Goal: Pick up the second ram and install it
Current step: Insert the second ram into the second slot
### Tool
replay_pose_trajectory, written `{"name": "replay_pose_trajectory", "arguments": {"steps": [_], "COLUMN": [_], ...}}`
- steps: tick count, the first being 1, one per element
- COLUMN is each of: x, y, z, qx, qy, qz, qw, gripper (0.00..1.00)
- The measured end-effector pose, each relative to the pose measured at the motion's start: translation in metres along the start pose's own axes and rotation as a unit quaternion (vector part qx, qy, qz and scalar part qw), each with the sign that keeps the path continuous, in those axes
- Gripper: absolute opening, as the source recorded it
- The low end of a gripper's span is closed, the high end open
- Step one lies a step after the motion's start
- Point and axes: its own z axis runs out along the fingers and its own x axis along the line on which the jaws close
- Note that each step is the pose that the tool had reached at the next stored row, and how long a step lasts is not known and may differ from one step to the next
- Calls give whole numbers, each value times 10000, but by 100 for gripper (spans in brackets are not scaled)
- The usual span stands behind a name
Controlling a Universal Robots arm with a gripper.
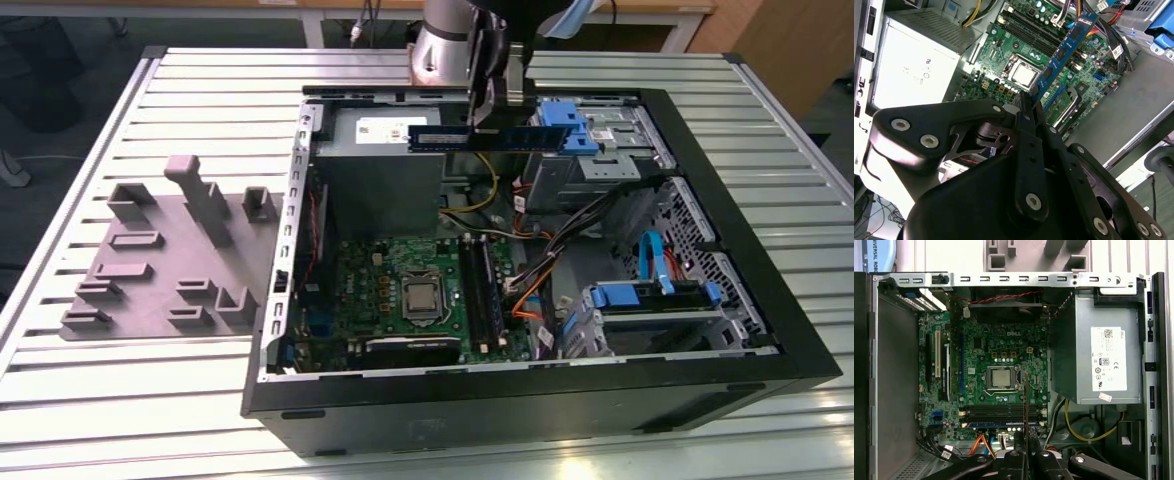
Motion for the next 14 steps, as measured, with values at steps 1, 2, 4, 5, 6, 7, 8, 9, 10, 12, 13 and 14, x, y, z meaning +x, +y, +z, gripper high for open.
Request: {"name": "replay_pose_trajectory", "arguments": {"steps": [1,2,4,5,6,7,8,9,10,12,13,14], "x": [0,0,0,0,0,0,0,0,0,1,1,1], "y": [0,-1,-1,-1,-1,-1,-1,-1,-1,-1,-1,-1], "z": [0,1,2,4,6,9,13,16,18,24,27,31], "qx": [0,1,3,5,8,10,14,16,18,23,26,29], "qy": [0,0,1,0,-2,-5,-8,-11,-14,-19,-22,-25], "qz": [2,17,109,192,281,372,469,559,649,828,917,1015], "qw": [10000,10000,9999,9998,9996,9993,9989,9984,9979,9966,9958,9948], "gripper": [14,14,14,14,14,14,14,14,14,14,14,14]}}
